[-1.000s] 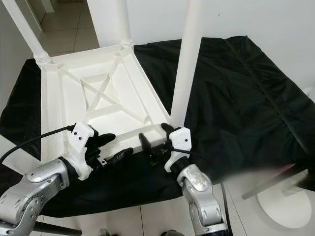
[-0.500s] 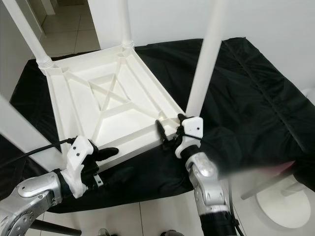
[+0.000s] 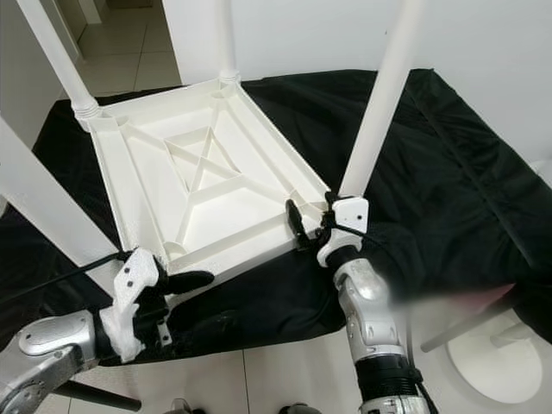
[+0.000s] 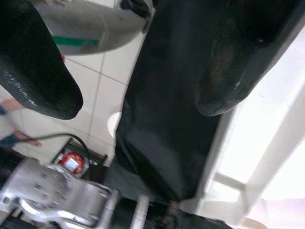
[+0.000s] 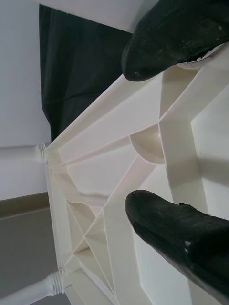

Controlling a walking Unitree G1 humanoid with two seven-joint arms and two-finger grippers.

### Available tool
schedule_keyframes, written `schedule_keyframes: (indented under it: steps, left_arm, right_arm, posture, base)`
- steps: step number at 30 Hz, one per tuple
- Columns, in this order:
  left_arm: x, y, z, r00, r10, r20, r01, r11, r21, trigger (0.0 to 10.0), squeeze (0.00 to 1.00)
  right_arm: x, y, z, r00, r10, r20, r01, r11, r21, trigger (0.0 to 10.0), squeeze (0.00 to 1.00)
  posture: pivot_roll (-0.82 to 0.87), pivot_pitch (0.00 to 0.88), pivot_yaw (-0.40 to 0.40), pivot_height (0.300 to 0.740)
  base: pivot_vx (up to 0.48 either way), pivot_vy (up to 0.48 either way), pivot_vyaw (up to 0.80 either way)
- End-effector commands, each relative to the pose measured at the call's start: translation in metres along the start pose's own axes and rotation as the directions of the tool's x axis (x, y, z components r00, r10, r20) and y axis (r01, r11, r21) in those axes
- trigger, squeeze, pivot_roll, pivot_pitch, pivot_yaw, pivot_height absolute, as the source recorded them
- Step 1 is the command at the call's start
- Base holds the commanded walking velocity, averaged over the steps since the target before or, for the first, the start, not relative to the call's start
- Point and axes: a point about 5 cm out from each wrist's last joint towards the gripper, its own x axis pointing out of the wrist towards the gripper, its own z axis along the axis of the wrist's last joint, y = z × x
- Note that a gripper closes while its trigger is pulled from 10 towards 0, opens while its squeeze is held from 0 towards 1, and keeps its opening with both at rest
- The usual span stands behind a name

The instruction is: Building children table

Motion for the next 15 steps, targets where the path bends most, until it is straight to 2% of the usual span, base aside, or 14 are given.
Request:
schedule_keyframes:
  steps: [1,4,5,11,12,15]
  left_arm:
    - [-0.014,0.007,-0.002,0.998,0.052,-0.025,-0.052,0.999,-0.006,10.0,0.0]
    - [-0.019,0.007,-0.002,0.998,0.05,-0.034,-0.05,0.999,-0.005,10.0,0.0]
    - [-0.029,0.005,-0.001,0.998,0.039,-0.04,-0.04,0.999,-0.006,10.0,0.0]
    - [-0.043,0.004,-0.002,0.997,0.029,-0.066,-0.03,1.0,-0.002,10.0,0.0]
    - [-0.049,0.006,-0.002,0.996,0.046,-0.079,-0.047,0.999,0.0,10.0,0.0]
    - [-0.054,0.009,-0.002,0.994,0.064,-0.088,-0.064,0.998,0.001,10.0,0.0]
  right_arm:
    - [-0.004,-0.031,0.008,0.992,-0.126,0.03,0.127,0.992,-0.02,10.0,0.0]
    - [-0.005,-0.035,0.007,0.99,-0.135,0.028,0.136,0.99,-0.027,10.0,0.0]
    - [-0.006,-0.038,0.007,0.989,-0.146,0.027,0.147,0.989,-0.03,10.0,0.0]
    - [-0.006,-0.038,0.005,0.989,-0.143,0.025,0.143,0.989,-0.026,10.0,0.0]
    - [-0.006,-0.04,0.004,0.989,-0.145,0.025,0.145,0.989,-0.028,10.0,0.0]
    - [-0.005,-0.042,0.004,0.989,-0.147,0.026,0.148,0.988,-0.031,10.0,0.0]
  posture:
    - [0.03,0.097,0.008,0.74]
    - [0.03,0.097,0.002,0.74]
    - [0.03,0.098,-0.002,0.74]
    - [0.04,0.099,-0.005,0.74]
    - [0.04,0.098,-0.006,0.74]
    - [0.04,0.1,-0.006,0.74]
  base:
    - [0.0,0.0,0.0]
    - [0.0,0.0,0.0]
    - [0.0,0.0,0.0]
    - [0.0,0.0,0.0]
    - [0.0,0.0,0.0]
    - [0.0,0.0,0.0]
